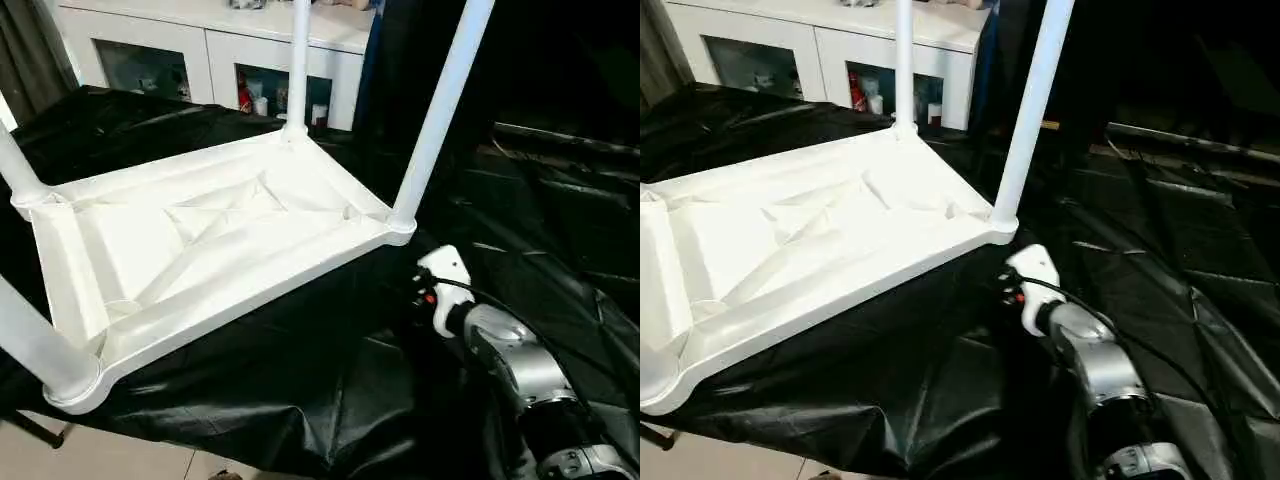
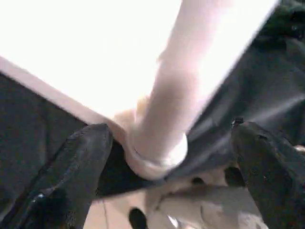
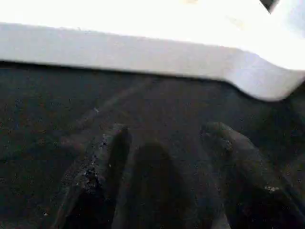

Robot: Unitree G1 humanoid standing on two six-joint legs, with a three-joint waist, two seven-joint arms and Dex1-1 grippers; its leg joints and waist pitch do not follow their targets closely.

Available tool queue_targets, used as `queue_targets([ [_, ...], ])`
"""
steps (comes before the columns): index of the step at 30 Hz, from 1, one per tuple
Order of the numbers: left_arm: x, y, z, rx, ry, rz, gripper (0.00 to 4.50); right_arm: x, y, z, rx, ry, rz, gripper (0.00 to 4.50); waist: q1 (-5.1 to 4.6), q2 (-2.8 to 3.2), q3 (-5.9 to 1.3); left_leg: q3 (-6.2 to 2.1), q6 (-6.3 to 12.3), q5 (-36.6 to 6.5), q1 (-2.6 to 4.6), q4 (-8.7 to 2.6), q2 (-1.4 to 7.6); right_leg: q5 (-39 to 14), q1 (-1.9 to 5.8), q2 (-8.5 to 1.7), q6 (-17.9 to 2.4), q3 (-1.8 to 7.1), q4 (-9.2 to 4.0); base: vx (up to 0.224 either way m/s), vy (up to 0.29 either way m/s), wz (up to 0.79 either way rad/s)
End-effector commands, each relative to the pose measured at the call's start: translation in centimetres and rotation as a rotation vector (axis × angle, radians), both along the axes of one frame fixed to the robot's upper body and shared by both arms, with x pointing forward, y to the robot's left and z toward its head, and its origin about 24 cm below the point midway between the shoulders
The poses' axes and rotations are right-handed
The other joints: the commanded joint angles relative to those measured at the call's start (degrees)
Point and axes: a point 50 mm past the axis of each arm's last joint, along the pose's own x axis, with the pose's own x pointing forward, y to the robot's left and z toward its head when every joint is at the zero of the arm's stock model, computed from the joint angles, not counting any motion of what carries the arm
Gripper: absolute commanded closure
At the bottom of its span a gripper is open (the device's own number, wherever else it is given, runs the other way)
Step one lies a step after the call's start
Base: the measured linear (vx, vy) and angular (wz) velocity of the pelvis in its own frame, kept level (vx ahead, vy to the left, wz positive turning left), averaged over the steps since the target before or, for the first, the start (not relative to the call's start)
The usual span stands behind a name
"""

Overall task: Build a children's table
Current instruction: Rotate table base

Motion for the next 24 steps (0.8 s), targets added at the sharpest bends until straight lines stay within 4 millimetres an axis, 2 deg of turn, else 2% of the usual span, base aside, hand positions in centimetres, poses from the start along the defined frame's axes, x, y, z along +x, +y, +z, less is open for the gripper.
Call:
queue_targets([
  [1,0.2,0.2,0.6,-0.013,-0.036,0.002,0.04,-0.2,-0.1,0.1,-0.005,0.005,0.003,1.74,0.31,2.01,-1.68,-0.07,-0.79,-26.79,0.72,-5.14,0.62,-21.47,0.91,-2.62,-9.35,2.02,-4.86,0.000,0.000,0.00],
  [4,1.7,-1.2,1.4,-0.124,-0.163,-0.031,0.04,-0.2,0.8,0.3,0.027,0.002,0.026,1.74,0.76,2.10,-1.81,0.18,-0.98,-25.86,0.85,-4.97,0.70,-19.48,0.85,-2.60,-10.57,2.01,-4.57,0.000,0.000,0.00],
  [7,2.1,-1.7,1.5,-0.152,-0.182,-0.045,0.04,-0.2,1.0,0.3,0.032,0.003,0.032,1.74,1.10,2.09,-1.88,0.35,-1.29,-24.99,0.66,-4.95,0.79,-18.00,1.09,-2.61,-11.00,1.91,-4.27,0.000,0.000,0.00],
  [8,2.5,-2.6,1.3,-0.195,-0.191,-0.081,0.04,-0.2,1.3,0.3,0.032,0.004,0.039,1.74,1.07,1.64,-1.92,0.43,-1.24,-24.58,0.59,-4.94,0.75,-18.25,1.25,-2.58,-10.64,1.88,-4.28,0.000,0.000,0.00],
  [10,3.5,-4.8,0.7,-0.276,-0.187,-0.169,0.04,0.1,2.1,0.1,0.016,0.004,0.045,1.74,1.13,1.92,-1.97,0.42,-1.57,-24.40,0.67,-4.91,0.79,-18.75,1.17,-2.72,-10.62,1.98,-4.26,0.000,0.000,0.00],
  [11,3.5,-4.8,0.7,-0.276,-0.187,-0.169,0.04,0.1,2.1,0.1,0.016,0.004,0.045,1.74,1.19,2.04,-1.95,0.40,-1.82,-24.79,0.79,-4.95,0.85,-19.24,1.05,-2.74,-10.62,1.96,-4.31,0.000,0.000,0.00],
  [12,4.3,-6.6,0.0,-0.320,-0.179,-0.232,0.04,0.5,2.6,0.1,0.001,0.000,0.032,1.74,1.25,2.04,-1.98,0.52,-1.90,-24.99,0.86,-4.81,0.74,-19.28,0.87,-2.69,-10.55,2.01,-4.38,0.000,0.000,0.00],
  [13,5.0,-7.7,-0.5,-0.340,-0.174,-0.269,0.04,1.0,3.0,0.1,-0.008,-0.004,0.010,1.74,1.10,2.08,-2.15,0.35,-2.34,-24.57,0.74,-4.95,0.76,-19.08,1.10,-2.74,-10.45,1.95,-4.27,0.000,0.000,0.00],
  [14,5.5,-8.5,-0.9,-0.351,-0.172,-0.293,0.04,1.3,3.3,0.2,-0.014,-0.006,-0.004,1.74,1.03,1.90,-2.16,0.41,-2.66,-24.93,1.12,-4.86,0.72,-19.47,0.84,-2.78,-10.34,1.98,-4.38,0.000,0.000,0.00],
  [15,5.5,-8.5,-0.9,-0.351,-0.172,-0.293,0.04,1.3,3.3,0.2,-0.014,-0.006,-0.004,1.74,1.00,1.99,-2.12,0.37,-2.85,-24.81,1.04,-4.87,0.68,-19.69,0.90,-2.86,-10.17,2.01,-4.32,0.000,0.000,0.00],
  [16,6.2,-9.5,-1.2,-0.369,-0.170,-0.326,0.04,1.6,3.8,0.2,-0.014,-0.009,-0.012,1.74,0.87,2.02,-2.22,0.28,-3.16,-24.34,0.78,-4.92,0.59,-19.88,1.19,-2.91,-9.57,2.02,-4.24,0.000,0.000,0.00],
  [18,6.7,-10.4,-1.5,-0.385,-0.170,-0.352,0.04,1.9,4.3,0.3,-0.013,-0.013,-0.019,1.74,0.84,1.91,-2.38,0.35,-3.47,-23.31,0.95,-4.73,0.50,-18.87,1.16,-2.86,-9.12,2.05,-4.13,0.000,0.000,0.00],
  [19,8.1,-12.4,-2.0,-0.408,-0.171,-0.411,0.04,2.4,5.2,0.5,-0.006,-0.018,-0.021,1.74,0.78,1.60,-2.56,0.52,-3.54,-22.62,1.03,-4.64,0.47,-18.45,1.21,-2.81,-9.06,2.07,-4.17,0.000,0.000,0.00],
  [20,8.3,-12.7,-2.1,-0.410,-0.172,-0.419,0.04,2.5,5.3,0.5,-0.006,-0.019,-0.021,1.74,0.79,1.83,-2.48,0.49,-3.70,-22.82,1.15,-4.66,0.51,-18.77,1.03,-2.79,-9.04,2.08,-4.19,0.000,0.000,0.00],
  [21,9.0,-13.9,-2.4,-0.417,-0.177,-0.449,0.04,2.7,5.8,0.6,-0.004,-0.022,-0.017,1.74,0.87,1.89,-2.51,0.61,-3.92,-22.93,1.34,-4.58,0.49,-18.66,0.91,-2.80,-9.07,2.10,-4.21,0.000,0.000,0.00],
  [22,10.2,-15.9,-2.8,-0.431,-0.190,-0.495,0.04,3.0,6.5,0.9,0.001,-0.027,-0.003,1.74,0.95,1.85,-2.67,0.54,-4.23,-22.34,1.15,-4.54,0.47,-18.14,1.24,-2.87,-9.04,2.07,-4.02,0.000,0.000,0.00],
  [23,10.8,-16.9,-2.9,-0.438,-0.199,-0.519,0.04,3.2,6.9,1.0,0.003,-0.029,0.003,1.74,0.90,1.53,-2.72,0.50,-4.23,-21.90,1.00,-4.60,0.50,-17.95,1.40,-2.95,-8.90,2.07,-4.01,0.000,0.000,0.00],
  [24,11.1,-17.5,-3.0,-0.441,-0.204,-0.532,0.04,3.3,7.1,1.1,0.004,-0.030,0.007,1.74,0.91,1.66,-2.88,0.38,-4.52,-20.66,0.74,-4.57,0.51,-17.01,1.67,-3.05,-8.78,2.03,-3.80,0.000,0.000,0.00],
])
